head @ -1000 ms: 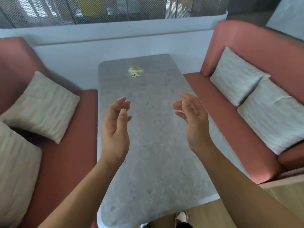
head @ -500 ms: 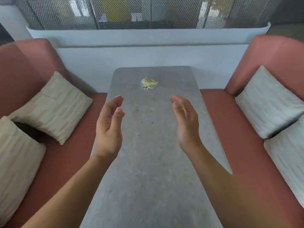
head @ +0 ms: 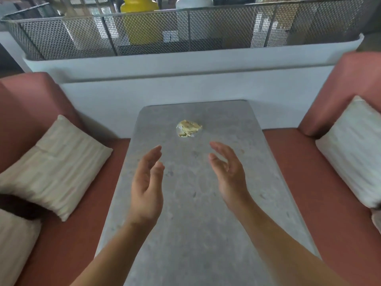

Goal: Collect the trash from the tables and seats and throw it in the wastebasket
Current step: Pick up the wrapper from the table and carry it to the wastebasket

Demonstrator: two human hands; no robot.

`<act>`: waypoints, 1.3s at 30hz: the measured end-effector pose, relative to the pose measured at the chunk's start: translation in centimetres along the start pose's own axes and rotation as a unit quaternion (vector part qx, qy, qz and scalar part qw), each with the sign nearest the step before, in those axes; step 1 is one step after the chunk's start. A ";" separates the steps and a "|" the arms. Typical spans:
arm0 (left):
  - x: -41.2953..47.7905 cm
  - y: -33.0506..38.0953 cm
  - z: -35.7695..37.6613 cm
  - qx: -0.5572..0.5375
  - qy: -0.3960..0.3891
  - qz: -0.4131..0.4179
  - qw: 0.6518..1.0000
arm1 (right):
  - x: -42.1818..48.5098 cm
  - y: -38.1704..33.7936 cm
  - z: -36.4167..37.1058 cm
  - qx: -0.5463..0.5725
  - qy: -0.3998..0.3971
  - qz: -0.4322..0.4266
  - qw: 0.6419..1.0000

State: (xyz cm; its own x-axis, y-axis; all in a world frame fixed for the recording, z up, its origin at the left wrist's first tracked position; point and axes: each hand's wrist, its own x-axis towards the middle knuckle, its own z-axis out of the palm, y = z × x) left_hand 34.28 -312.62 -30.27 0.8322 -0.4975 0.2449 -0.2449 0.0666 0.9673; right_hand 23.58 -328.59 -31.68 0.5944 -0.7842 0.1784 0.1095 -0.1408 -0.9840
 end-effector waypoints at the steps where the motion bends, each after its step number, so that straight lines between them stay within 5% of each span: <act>1: 1.0 -0.9 0.4 -0.001 0.001 -0.001 1.000 | 1.1 0.9 0.4 -0.007 0.000 0.002 1.000; 14: 14.3 -15.5 5.4 -0.015 0.011 -0.007 1.000 | 15.1 14.7 3.2 -0.078 -0.018 0.022 0.997; 27: 23.8 -27.2 8.1 0.001 -0.021 0.004 1.000 | 26.8 25.5 7.6 -0.224 -0.061 -0.121 0.965; 31: 25.7 -30.2 8.5 -0.007 -0.014 -0.009 1.000 | 30.7 27.7 8.8 -0.353 -0.134 -0.089 0.922; 36: 26.7 -32.5 8.8 -0.012 -0.013 -0.020 1.000 | 34.4 28.7 10.6 -0.569 -0.198 -0.087 0.793; 39: 26.7 -33.1 8.9 -0.011 -0.017 -0.022 1.000 | 35.4 29.3 11.7 -0.616 -0.210 -0.075 0.756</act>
State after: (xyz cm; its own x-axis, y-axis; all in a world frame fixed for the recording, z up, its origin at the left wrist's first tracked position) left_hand 60.19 -335.80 -56.30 0.8241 -0.5297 0.2006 -0.1970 0.0639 0.9783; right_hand 57.17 -353.37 -54.22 0.8774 -0.4794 0.0188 -0.4704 -0.8674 -0.1622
